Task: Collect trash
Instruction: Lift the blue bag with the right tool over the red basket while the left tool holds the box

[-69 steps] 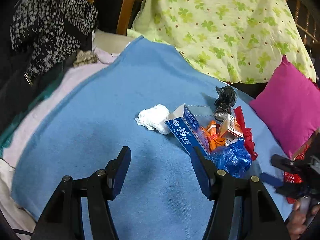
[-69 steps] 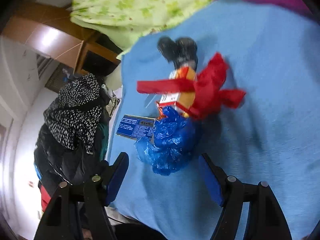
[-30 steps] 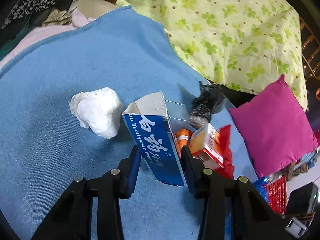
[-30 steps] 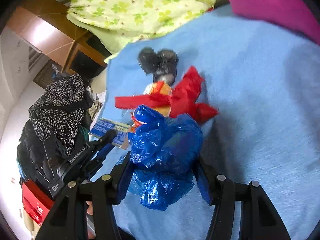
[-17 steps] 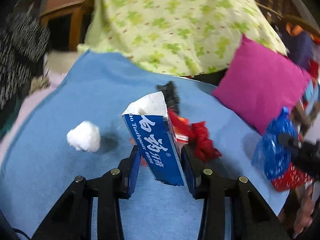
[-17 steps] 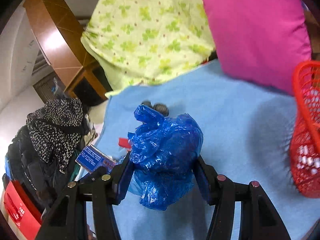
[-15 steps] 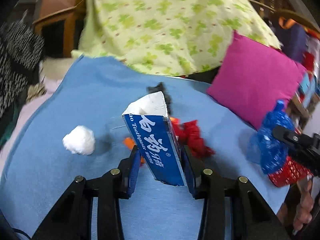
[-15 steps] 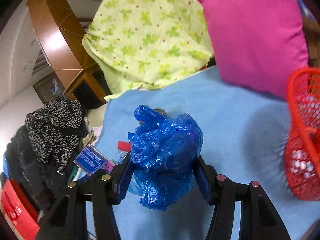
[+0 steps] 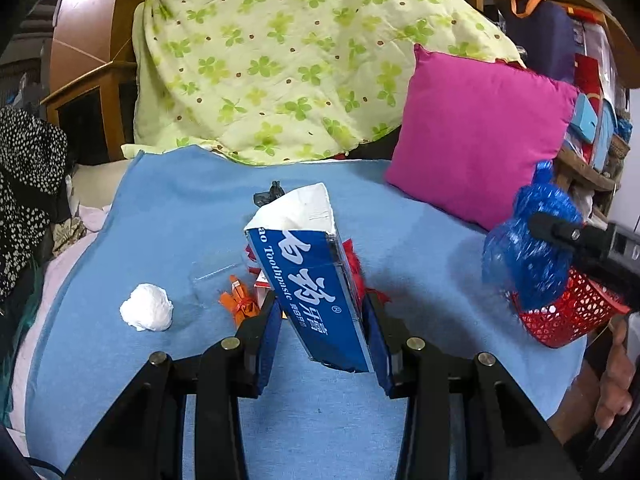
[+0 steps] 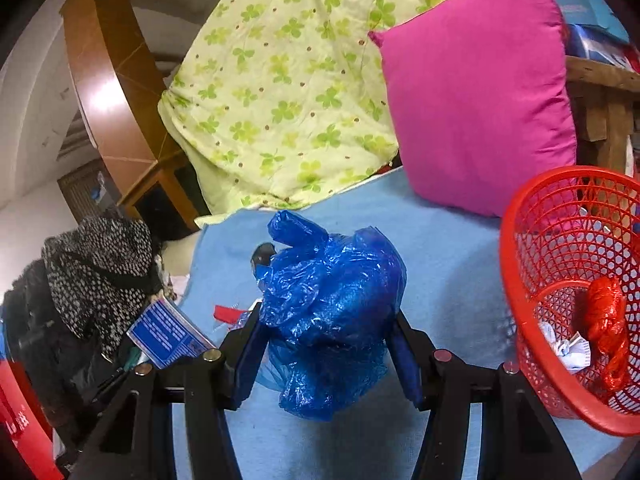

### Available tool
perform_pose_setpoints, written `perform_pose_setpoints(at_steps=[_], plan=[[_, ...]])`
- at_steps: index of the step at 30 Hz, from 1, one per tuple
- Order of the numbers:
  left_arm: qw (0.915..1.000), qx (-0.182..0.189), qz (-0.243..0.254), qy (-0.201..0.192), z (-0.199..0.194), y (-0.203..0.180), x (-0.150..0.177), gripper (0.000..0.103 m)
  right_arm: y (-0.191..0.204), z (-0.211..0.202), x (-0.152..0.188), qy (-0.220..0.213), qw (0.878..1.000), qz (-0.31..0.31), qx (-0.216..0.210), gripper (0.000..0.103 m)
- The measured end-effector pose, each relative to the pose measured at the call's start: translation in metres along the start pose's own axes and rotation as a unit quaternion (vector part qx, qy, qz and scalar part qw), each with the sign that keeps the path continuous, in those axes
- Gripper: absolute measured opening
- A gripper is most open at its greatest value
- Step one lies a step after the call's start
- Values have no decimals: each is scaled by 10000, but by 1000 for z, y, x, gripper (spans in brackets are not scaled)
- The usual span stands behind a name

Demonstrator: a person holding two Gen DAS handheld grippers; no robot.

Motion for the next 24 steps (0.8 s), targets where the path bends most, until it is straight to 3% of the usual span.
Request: perform_pose_setpoints(at_steps=[7,15,19,24], plan=[[9988,478,-72,6,-3,-7,0,43,4,-18,-4,-304,9986,-101,-420,61],[9970,730,131,-211,-13,-25,-2,43,3,-37,-10,-664,9955,-54,-671,61],[9974,663,182,-221,-13,-30,-3,43,0,-41,-11,-760,9958,-83,-507,61],[9992,302,255,-91,-9,-34,-6,43,-6,-47,-11,-866,9954,-99,-391,61]])
Point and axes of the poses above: each gripper's, at about its wrist camera, not at the fingertips, and z roughly the way its jaws point, y to its left, x to its underside, the point moved 6 cm from there along z, roughly the way its jaws point, and after that the axes turned 10 degrees about y, right-handed, at the moved point
